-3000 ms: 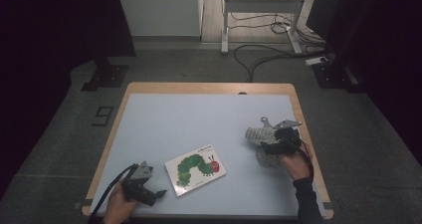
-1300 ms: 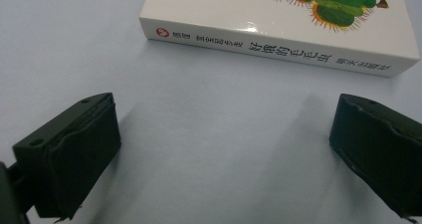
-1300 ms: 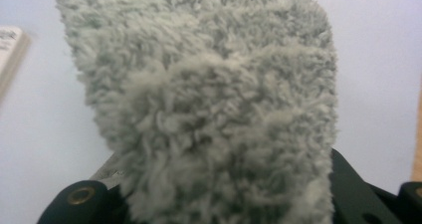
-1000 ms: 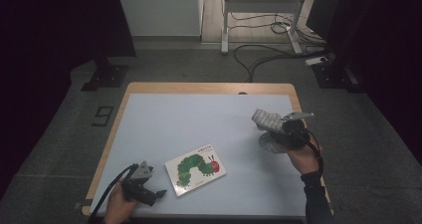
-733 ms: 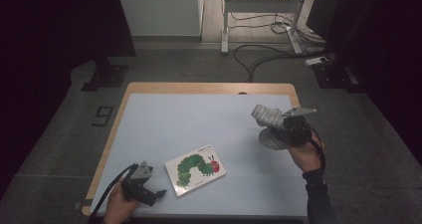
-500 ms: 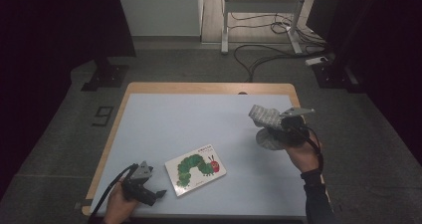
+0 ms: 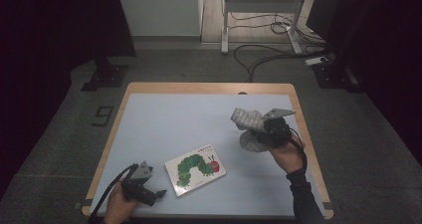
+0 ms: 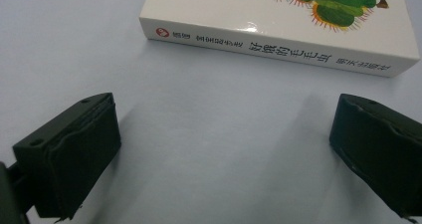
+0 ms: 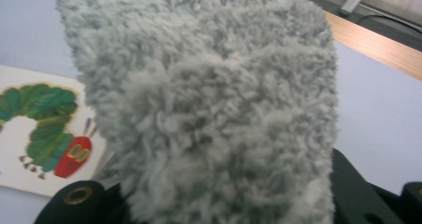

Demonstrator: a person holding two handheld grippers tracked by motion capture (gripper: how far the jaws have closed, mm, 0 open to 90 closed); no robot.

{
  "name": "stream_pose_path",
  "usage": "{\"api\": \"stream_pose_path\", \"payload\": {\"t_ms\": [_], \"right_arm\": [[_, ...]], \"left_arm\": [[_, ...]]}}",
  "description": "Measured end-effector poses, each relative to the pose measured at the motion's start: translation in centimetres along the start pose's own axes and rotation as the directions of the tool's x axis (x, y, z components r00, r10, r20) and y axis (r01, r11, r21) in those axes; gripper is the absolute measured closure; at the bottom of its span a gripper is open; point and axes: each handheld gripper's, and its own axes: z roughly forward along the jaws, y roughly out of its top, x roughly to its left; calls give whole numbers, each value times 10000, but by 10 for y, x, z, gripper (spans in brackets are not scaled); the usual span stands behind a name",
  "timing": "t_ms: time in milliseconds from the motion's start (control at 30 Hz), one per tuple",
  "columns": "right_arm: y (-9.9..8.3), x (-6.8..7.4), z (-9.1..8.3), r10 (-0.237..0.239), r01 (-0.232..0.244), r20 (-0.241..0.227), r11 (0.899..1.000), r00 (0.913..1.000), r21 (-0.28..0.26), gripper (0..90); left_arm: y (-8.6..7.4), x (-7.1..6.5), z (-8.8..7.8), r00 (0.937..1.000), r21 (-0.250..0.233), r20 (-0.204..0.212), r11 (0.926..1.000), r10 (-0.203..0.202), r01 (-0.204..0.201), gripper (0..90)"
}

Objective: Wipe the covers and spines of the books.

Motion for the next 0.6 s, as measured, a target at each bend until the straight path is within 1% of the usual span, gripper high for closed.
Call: {"api": "stream_pose_path", "payload": {"t_ms": [67,100,133,167,200,267,300,333,400,433,500,533,567,600], "right_arm": [[3,6,3,-96,96,-140,9999,9999,-32,637],[3,6,3,-96,96,-140,9999,9999,-32,637],[6,12,7,-224,222,-251,9997,9994,-70,637],[6,12,7,-224,222,-251,9997,9994,-70,637],[10,19,10,-281,277,-421,9996,9987,-113,637],[13,26,13,-418,409,-591,9990,9974,-166,636],[13,26,13,-418,409,-591,9990,9974,-166,636],[14,29,14,-474,465,-656,9988,9967,-163,636],[18,38,18,-671,657,-792,9976,9946,-206,636],[21,44,21,-793,775,-904,9967,9927,-226,635],[22,47,22,-849,830,-949,9963,9919,-232,636],[24,50,23,-910,890,-1004,9957,9908,-248,635],[27,57,26,-1013,987,-1131,9947,9884,-278,635],[28,59,27,-1051,1024,-1173,9943,9875,-288,635]], "left_arm": [[0,0,0,10000,-4,-1,10000,-3,3,0],[0,0,0,10000,-4,-1,10000,-3,3,0],[0,0,0,10000,0,-1,10000,-1,1,0],[0,0,0,10000,0,-1,10000,-1,1,0],[0,0,0,10000,-3,-1,10000,-3,3,0],[0,0,0,10000,-21,4,10000,-22,22,0],[0,0,0,10000,-21,4,10000,-22,22,0],[0,0,0,10000,-21,6,10000,-22,22,0],[0,0,0,10000,-22,4,10000,-24,24,0],[0,0,0,10000,-21,4,10000,-21,21,0],[0,0,0,10000,-19,4,10000,-19,19,0],[0,0,0,10000,-21,4,10000,-21,21,0],[0,0,0,10000,-20,5,10000,-20,20,0],[0,0,0,10000,-19,3,10000,-19,19,0]]}}
